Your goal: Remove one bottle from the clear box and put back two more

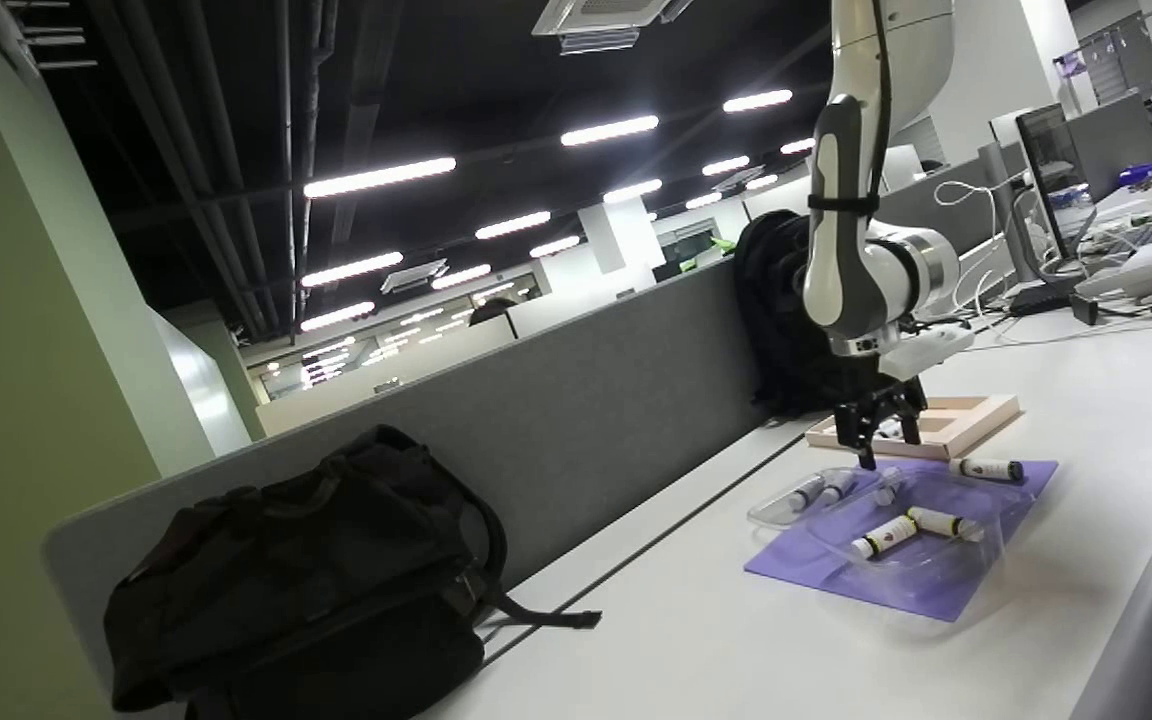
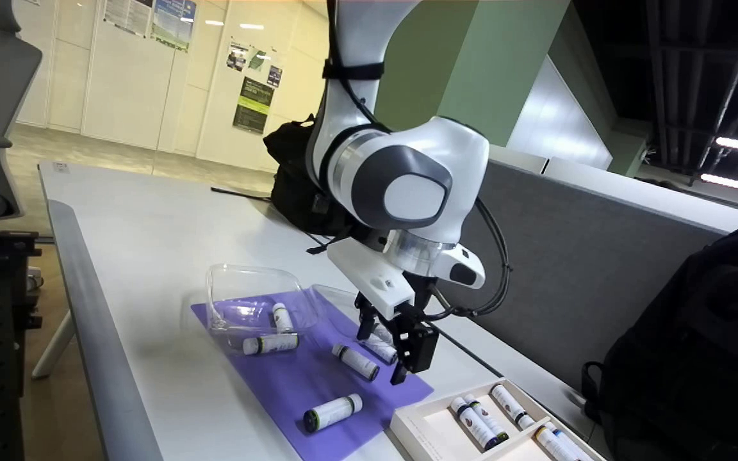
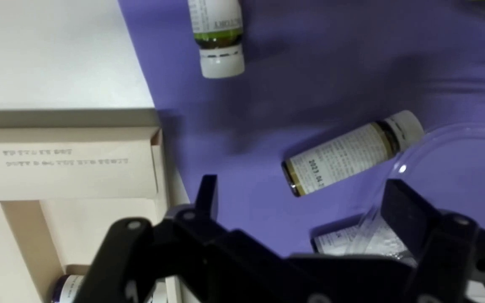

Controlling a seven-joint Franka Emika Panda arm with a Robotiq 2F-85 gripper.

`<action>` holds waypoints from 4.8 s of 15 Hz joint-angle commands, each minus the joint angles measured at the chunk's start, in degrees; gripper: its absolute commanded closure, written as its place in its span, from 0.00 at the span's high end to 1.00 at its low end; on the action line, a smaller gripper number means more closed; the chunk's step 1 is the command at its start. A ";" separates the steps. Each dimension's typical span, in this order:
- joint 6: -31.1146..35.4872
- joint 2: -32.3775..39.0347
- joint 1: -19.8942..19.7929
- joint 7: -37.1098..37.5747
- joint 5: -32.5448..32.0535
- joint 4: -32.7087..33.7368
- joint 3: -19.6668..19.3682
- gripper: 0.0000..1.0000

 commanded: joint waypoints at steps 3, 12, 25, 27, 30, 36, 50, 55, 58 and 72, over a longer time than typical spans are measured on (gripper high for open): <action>-0.13 -1.38 0.54 5.78 4.41 -1.19 -2.56 1.00; -0.54 -1.21 0.67 17.36 20.76 -0.48 1.63 1.00; 3.91 -0.57 -10.29 13.08 33.18 -0.28 12.62 1.00; 4.62 0.11 -12.90 12.96 36.94 -0.03 14.98 1.00; 2.66 1.15 -11.81 16.35 37.46 0.60 11.72 1.00; 1.46 4.44 -9.89 20.57 37.12 3.26 7.04 1.00; -9.12 6.05 0.97 24.67 36.65 8.03 -1.32 1.00; -14.90 6.55 4.27 26.13 36.00 9.53 -4.47 1.00; -15.55 6.89 5.10 26.25 36.69 10.24 -5.15 1.00; -19.39 8.10 6.46 25.77 36.42 12.92 -6.45 0.18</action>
